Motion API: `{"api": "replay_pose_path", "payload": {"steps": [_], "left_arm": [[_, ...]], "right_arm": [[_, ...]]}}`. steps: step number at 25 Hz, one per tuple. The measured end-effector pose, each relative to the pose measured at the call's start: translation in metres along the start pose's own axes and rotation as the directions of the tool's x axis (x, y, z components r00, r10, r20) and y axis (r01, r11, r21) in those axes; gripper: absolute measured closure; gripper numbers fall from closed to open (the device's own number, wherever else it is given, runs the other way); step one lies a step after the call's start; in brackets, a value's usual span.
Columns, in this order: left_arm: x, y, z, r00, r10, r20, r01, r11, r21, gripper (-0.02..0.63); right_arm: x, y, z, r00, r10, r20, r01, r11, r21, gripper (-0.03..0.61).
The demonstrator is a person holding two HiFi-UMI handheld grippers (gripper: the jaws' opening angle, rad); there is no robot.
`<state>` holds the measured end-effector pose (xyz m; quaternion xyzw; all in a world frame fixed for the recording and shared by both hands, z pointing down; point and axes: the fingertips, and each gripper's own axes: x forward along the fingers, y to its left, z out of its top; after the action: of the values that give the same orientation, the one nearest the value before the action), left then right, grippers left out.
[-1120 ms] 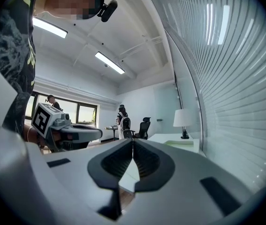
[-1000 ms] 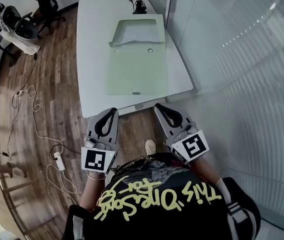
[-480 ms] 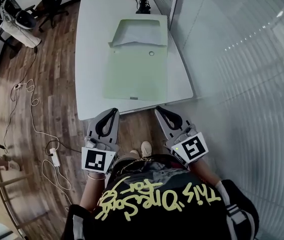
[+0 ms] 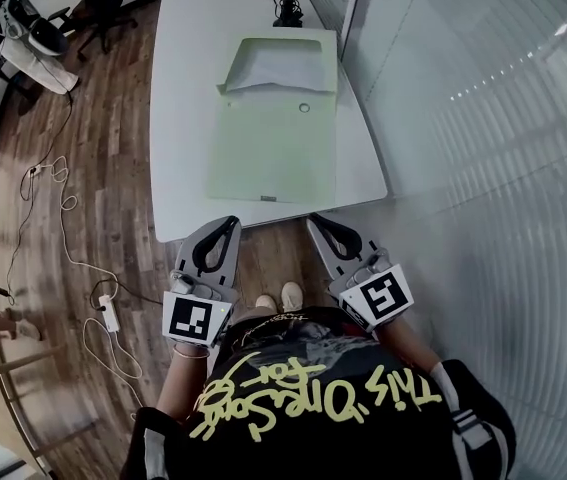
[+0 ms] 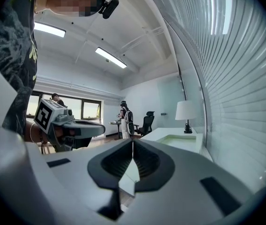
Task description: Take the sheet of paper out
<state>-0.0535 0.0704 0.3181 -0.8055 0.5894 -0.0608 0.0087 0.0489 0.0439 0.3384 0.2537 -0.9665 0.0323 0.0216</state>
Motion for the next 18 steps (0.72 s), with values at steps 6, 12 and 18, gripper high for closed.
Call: {"api": "replay_pose_path", "payload": {"steps": [6,12,18], "left_arm": [[-0.003,0.0,-0.004,1.0,0.017,-0.02,-0.016,1.0,0.011,0.601],[-0.003,0.0,-0.012,0.998,0.056,-0.04,-0.056,0.998,0.0,0.601],[0.007,0.003,-0.014,0.997,0.057,-0.05,-0.057,0.998,-0.008,0.601]], "right_arm": [[0.0,-0.001,0.001,1.0,0.022,0.006,-0.022,1.0,-0.006,0.569],[0.001,-0.006,-0.007,0.999,0.046,-0.011,-0.046,0.999,0.008,0.569],[0.009,-0.011,-0.01,0.997,0.065,-0.028,-0.065,0.998,0.003,0.569]]}}
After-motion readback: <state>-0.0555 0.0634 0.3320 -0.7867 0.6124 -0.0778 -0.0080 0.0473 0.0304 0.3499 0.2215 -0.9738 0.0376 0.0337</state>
